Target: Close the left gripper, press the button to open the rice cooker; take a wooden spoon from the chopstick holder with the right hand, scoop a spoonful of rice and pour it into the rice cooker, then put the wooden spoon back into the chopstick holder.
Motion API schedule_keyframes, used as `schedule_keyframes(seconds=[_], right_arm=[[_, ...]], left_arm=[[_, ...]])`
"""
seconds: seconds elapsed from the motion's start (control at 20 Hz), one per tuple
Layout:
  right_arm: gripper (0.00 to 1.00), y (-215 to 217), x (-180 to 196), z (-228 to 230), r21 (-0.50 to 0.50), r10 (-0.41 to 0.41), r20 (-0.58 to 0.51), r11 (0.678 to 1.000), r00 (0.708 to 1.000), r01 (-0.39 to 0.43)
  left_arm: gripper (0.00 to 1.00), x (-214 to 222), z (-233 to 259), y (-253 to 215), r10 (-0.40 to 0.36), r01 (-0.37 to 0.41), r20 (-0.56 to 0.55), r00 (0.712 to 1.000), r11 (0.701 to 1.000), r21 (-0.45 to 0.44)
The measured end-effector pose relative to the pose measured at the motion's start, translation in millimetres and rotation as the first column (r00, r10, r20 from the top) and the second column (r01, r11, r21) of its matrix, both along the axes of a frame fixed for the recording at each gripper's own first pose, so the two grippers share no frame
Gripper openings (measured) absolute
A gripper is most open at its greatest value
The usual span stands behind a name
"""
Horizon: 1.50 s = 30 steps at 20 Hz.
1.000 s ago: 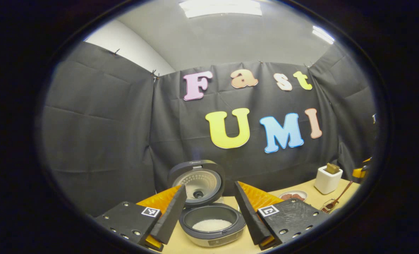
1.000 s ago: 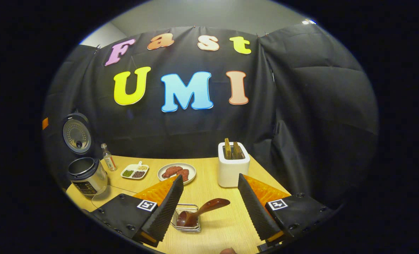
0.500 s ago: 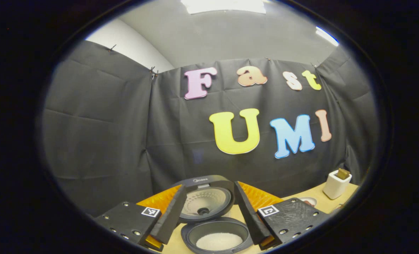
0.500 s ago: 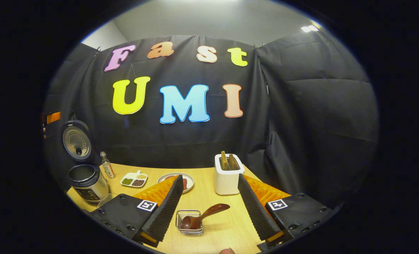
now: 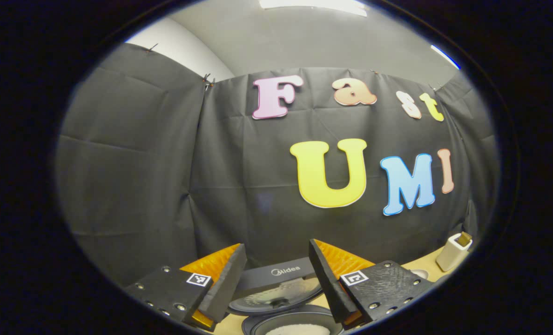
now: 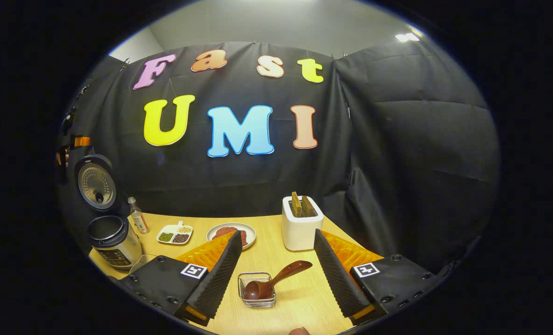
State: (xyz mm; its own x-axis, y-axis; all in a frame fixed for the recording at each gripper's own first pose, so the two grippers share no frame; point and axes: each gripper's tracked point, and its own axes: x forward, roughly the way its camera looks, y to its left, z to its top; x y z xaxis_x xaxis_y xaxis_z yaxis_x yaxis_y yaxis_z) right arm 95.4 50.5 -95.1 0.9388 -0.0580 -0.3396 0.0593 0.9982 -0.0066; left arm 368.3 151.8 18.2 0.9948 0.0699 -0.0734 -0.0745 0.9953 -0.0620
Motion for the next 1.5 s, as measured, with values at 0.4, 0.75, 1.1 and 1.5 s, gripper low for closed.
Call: schedule_keyframes(seconds=[0.4,0.75,1.1,1.5], right_arm=[[0.98,11.8,1.3,-2.8,-0.017,0.017,-0.011,1.000,1.000,-0.017],[0.98,16.6,-4.4,6.8,-0.011,0.064,0.006,0.998,0.998,-0.064],[0.98,23.6,-10.8,12.0,-0.003,0.126,0.015,0.992,0.992,-0.126],[0.98,18.7,-18.2,13.8,-0.003,0.150,0.018,0.989,0.989,-0.150]], left_arm=[[0.84,34.3,-45.5,16.4,0.040,-0.041,-0.091,0.995,0.999,-0.011],[0.88,3.2,-46.5,0.2,0.010,-0.015,-0.095,0.995,0.998,-0.057],[0.89,-21.9,-48.0,-9.6,-0.021,0.018,-0.101,0.995,0.999,-0.026],[0.88,-51.7,-52.2,-23.3,-0.050,0.042,-0.129,0.990,0.997,-0.067]])
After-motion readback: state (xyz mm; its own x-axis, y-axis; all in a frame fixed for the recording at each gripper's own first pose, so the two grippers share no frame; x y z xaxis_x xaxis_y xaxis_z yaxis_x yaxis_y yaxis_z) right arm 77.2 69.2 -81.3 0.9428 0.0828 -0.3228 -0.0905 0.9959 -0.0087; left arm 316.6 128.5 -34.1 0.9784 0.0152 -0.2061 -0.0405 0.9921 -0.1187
